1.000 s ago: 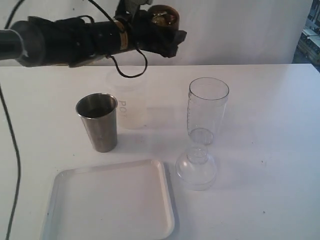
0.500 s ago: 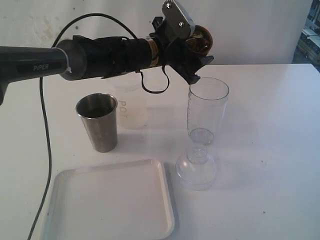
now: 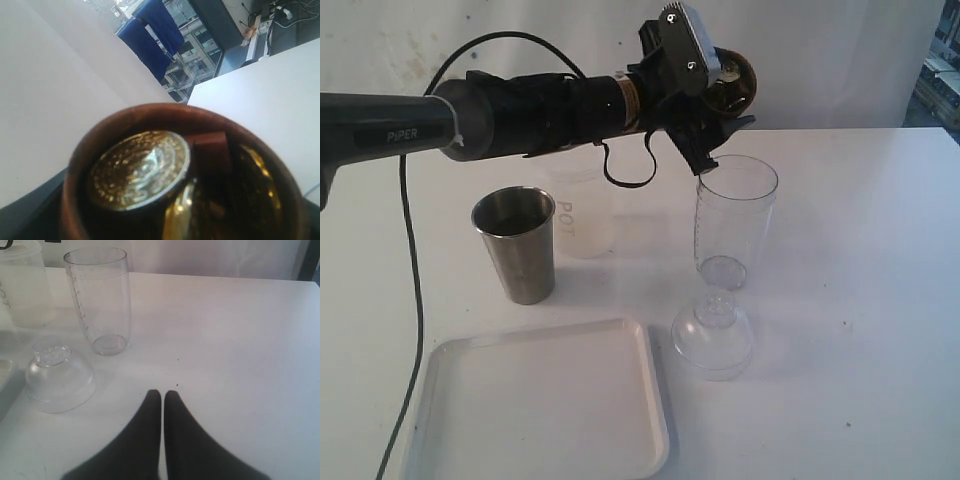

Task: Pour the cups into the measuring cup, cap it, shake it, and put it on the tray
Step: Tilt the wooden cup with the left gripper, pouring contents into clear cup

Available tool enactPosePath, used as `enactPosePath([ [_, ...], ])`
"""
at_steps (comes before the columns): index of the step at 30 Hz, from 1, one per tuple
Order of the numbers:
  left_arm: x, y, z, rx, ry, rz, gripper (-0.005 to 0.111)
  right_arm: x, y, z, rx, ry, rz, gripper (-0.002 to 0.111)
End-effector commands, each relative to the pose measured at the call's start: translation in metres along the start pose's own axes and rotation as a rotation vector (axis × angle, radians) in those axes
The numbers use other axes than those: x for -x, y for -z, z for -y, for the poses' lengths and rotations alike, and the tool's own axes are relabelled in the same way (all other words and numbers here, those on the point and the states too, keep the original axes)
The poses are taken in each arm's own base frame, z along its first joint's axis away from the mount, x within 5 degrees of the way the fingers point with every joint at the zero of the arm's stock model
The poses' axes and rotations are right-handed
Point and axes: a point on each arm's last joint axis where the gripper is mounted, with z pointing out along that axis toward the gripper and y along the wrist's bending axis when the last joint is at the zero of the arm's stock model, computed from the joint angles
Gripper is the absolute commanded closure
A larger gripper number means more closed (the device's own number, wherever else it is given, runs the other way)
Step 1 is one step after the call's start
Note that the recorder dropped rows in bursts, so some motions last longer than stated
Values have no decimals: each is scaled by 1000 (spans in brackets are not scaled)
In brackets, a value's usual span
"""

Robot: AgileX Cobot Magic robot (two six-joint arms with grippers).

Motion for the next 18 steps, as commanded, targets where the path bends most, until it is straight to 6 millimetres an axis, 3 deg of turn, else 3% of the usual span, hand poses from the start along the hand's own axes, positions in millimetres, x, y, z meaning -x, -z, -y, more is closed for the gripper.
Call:
enactPosePath([
  [1, 12, 0, -3, 3, -48, 43, 107, 0, 0, 0, -2, 1, 8, 106],
  [11, 12, 0, -2, -8, -127, 48, 107, 0, 0, 0, -2, 1, 8, 106],
  [18, 11, 0, 4, -65, -322, 47, 107, 0, 0, 0, -2, 1, 8, 106],
])
